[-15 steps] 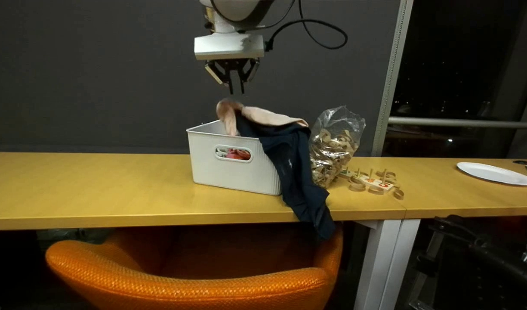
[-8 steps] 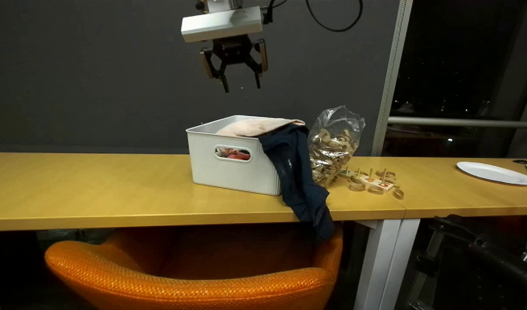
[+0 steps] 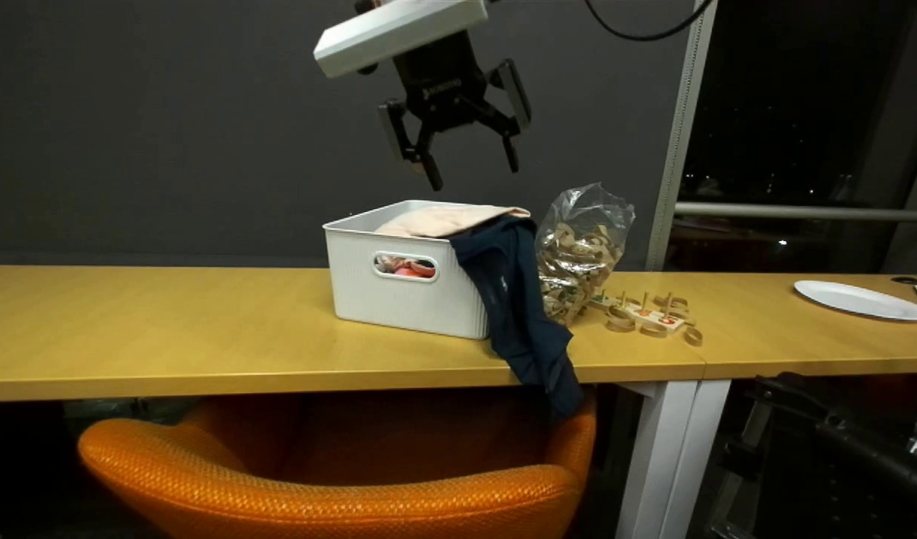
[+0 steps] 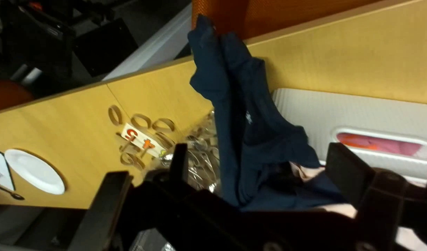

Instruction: Put the peach and blue shirts in the basket

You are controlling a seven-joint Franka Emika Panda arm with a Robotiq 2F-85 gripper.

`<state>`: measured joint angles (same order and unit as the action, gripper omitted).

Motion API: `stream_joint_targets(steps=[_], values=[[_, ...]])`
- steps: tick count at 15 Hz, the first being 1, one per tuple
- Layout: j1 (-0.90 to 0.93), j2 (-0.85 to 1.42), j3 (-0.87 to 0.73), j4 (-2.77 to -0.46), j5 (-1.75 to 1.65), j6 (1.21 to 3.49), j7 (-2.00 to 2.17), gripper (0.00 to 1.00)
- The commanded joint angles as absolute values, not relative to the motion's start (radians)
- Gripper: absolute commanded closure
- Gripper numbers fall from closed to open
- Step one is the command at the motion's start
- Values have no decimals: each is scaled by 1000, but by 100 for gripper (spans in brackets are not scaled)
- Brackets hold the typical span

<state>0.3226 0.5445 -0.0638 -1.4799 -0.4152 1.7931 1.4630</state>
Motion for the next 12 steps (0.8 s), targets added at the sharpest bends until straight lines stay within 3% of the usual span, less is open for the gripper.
stream_joint_targets(steps=[1, 12], values=[[281, 447, -53, -1700, -410, 1904, 1503, 0], [258, 507, -84, -1784, -696, 2086, 1553, 0]])
